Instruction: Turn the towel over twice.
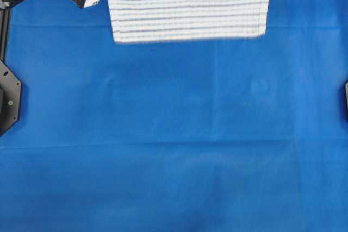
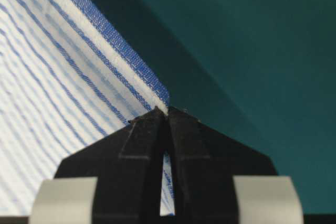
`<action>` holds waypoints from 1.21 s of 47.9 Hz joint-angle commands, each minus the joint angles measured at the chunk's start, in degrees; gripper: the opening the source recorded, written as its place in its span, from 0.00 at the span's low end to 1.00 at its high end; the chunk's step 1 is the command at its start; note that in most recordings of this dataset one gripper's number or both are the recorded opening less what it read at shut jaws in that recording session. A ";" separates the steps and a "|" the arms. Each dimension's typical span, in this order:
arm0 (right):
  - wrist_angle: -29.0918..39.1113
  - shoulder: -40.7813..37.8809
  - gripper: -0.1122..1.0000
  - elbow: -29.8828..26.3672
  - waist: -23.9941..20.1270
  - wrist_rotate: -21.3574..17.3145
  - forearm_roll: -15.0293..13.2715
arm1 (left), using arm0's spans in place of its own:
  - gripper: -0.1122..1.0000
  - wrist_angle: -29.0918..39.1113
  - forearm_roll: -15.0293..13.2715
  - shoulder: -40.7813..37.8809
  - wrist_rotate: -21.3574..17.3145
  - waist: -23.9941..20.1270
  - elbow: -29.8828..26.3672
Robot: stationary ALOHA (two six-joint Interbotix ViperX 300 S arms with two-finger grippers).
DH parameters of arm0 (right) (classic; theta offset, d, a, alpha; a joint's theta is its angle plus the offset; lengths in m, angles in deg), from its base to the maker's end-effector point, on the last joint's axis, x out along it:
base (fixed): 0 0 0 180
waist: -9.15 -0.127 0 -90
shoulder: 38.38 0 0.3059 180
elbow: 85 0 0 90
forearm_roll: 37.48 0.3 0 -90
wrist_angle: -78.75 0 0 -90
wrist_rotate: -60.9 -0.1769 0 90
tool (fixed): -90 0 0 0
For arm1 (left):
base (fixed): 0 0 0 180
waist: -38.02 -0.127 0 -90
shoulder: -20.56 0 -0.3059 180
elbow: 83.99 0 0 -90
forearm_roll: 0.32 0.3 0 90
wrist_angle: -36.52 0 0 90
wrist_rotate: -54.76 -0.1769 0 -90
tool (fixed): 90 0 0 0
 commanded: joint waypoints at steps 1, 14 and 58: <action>0.88 2.81 0.12 -1.32 -0.79 -0.09 -0.18 | 0.11 0.00 -0.09 2.90 0.00 -0.35 -1.23; 6.33 6.42 0.12 -1.23 -7.03 -0.79 0.18 | 0.11 4.92 -0.09 9.40 -0.18 2.55 -0.88; 14.50 1.49 0.12 7.12 -40.52 -2.90 19.25 | 0.11 11.25 -0.09 11.78 5.71 30.59 13.80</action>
